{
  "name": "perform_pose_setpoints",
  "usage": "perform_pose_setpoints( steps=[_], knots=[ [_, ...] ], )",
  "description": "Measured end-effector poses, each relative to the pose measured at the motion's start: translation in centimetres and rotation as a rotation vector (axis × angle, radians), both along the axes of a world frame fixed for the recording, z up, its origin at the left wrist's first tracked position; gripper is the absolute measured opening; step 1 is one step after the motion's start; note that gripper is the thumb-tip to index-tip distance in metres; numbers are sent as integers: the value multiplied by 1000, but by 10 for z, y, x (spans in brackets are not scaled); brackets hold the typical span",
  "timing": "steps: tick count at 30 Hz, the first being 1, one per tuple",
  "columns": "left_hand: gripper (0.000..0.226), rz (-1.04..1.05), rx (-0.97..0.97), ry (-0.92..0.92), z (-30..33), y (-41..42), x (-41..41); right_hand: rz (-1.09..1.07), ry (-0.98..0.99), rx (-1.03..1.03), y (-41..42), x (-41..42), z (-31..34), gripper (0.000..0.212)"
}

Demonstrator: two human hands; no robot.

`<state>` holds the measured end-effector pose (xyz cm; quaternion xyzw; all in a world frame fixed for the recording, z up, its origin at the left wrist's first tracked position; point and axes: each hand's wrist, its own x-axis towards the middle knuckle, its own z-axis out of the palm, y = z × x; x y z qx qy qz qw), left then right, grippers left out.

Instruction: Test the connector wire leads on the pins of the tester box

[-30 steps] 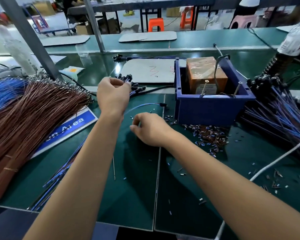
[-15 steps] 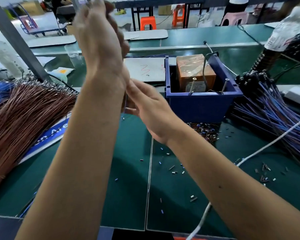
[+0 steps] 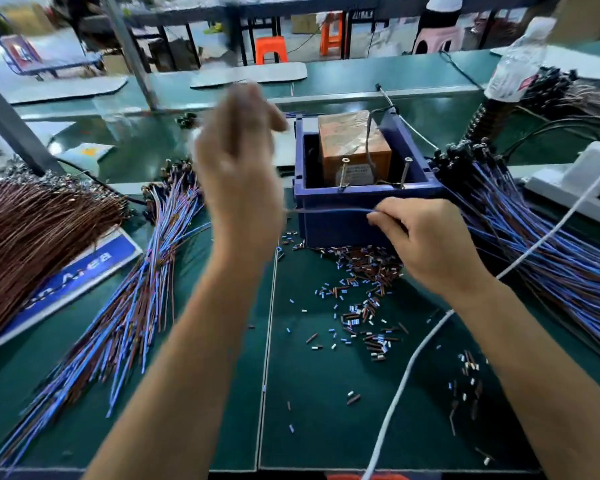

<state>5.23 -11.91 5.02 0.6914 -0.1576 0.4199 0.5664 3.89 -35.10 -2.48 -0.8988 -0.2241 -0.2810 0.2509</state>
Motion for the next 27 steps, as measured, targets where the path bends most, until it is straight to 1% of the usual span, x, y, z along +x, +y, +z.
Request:
perform_pose_setpoints(
  steps=[1, 3, 4, 6, 7, 9, 12, 14, 16, 17, 18, 21, 22, 23, 25, 27],
  knots=[
    [30, -4, 207, 0, -9, -20, -18, 2, -25, 2, 0, -2, -6, 20],
    [23, -140, 485, -22, -40, -50, -35, 51, -59, 43, 2, -6, -12, 24],
    [22, -109, 613, 25, -56, -63, -31, 71, -82, 65, 3, -7, -13, 27],
    [26, -148, 662, 90, -64, -64, -22, 58, -124, 70, 2, -5, -16, 32],
    [29, -164, 686, 125, -65, -60, -17, 45, -114, 82, 3, -5, -17, 33],
    [29, -171, 761, 122, -73, -61, -21, 51, -20, 184, 4, -7, -20, 30],
    [22, -231, 686, 136, -82, -49, -7, 133, 120, 333, 8, -11, -20, 18],
    [27, -251, 650, 160, -85, -42, -2, 165, 182, 358, 8, -11, -22, 11],
    [38, -265, 616, 163, -91, -37, 0, 162, 227, 392, 8, -12, -24, 10],
    [38, -271, 592, 170, -92, -35, 1, 146, 241, 420, 7, -11, -24, 8],
    [34, -280, 558, 189, -94, -32, 4, 119, 244, 449, 7, -11, -24, 7],
    [11, -316, 418, 314, -100, -28, 8, 79, 250, 547, 4, -8, -24, 13],
    [10, -329, 377, 366, -101, -28, 8, 91, 266, 590, 3, -8, -24, 14],
    [14, -334, 348, 406, -101, -29, 7, 101, 285, 629, 2, -8, -24, 14],
    [20, -345, 308, 455, -101, -32, 6, 93, 313, 686, 1, -8, -24, 15],
    [20, -383, 270, 495, -100, -33, 5, 91, 342, 743, 0, -7, -23, 16]
  ],
)
